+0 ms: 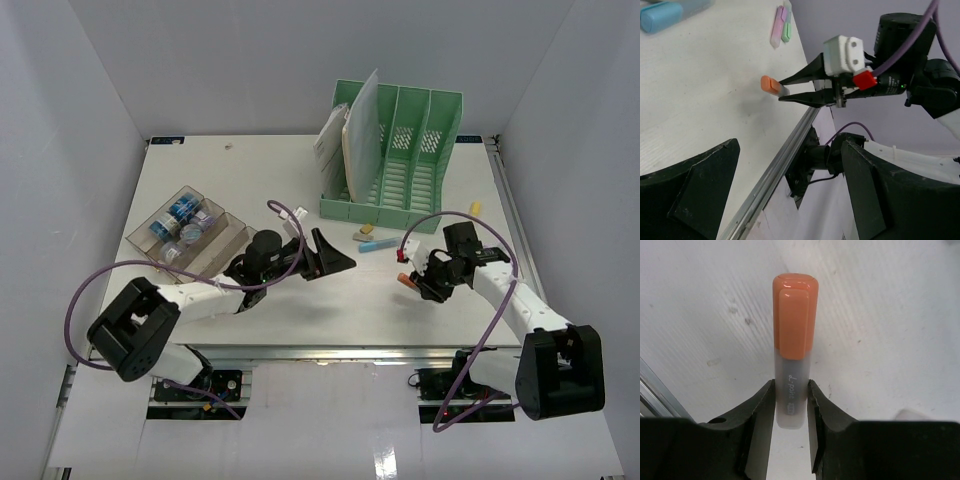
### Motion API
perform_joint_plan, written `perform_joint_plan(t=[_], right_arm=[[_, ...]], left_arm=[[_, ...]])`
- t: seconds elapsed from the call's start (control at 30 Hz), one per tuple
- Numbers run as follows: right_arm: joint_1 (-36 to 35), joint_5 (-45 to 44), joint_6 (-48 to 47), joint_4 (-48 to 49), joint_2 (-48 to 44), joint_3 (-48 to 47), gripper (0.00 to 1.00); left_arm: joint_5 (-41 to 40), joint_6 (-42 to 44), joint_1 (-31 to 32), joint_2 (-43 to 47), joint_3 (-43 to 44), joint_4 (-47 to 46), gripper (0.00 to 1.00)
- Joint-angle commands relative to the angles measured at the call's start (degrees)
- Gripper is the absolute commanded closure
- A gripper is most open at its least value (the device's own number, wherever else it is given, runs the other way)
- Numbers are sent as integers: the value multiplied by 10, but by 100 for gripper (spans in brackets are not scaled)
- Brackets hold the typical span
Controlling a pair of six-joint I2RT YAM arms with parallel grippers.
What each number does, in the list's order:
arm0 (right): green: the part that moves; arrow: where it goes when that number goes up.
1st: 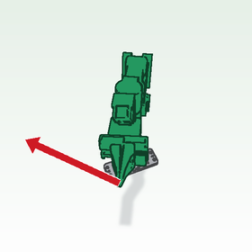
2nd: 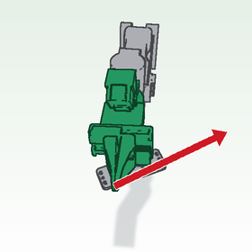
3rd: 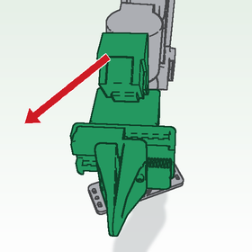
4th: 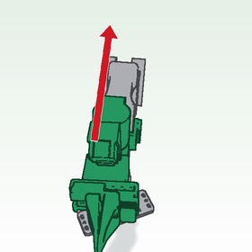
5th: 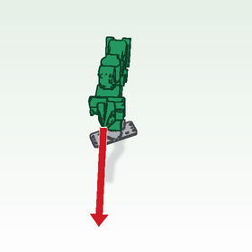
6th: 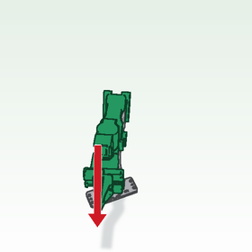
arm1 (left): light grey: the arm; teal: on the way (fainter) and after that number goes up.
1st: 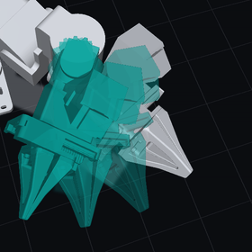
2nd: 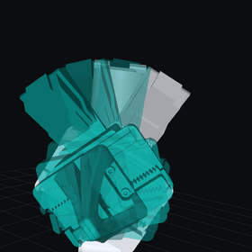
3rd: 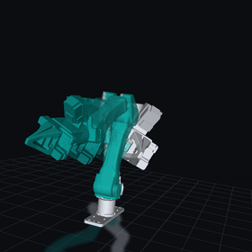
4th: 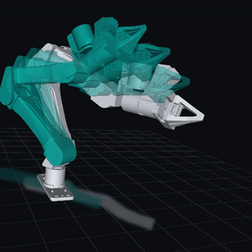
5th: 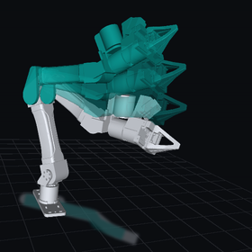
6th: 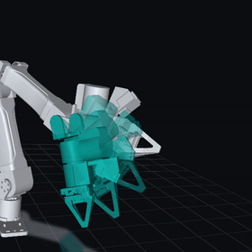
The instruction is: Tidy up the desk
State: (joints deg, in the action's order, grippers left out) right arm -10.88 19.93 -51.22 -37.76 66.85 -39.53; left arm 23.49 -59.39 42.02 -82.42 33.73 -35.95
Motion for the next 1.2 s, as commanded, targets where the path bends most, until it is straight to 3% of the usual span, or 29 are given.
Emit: perform_joint_plan(t=[0.0, 0.37, 0.57, 1.0, 1.17], right_arm=[[2, 110, 82, 2, -2, -66, 92], [2, 219, 229, 45, 34, -123, 92], [2, 225, 268, 81, 18, -115, 92], [2, 221, 305, 124, 22, -105, 92], [2, 228, 300, 125, 25, -108, 83]], left_arm=[[-66, -18, 33, -53, 66, -53, 7], [-102, -33, 68, -185, 175, -57, 12], [-128, -28, 70, -211, 212, -34, 16], [-127, -5, 85, -241, 256, 17, 38], [-131, 13, 87, -236, 262, 38, 50]])
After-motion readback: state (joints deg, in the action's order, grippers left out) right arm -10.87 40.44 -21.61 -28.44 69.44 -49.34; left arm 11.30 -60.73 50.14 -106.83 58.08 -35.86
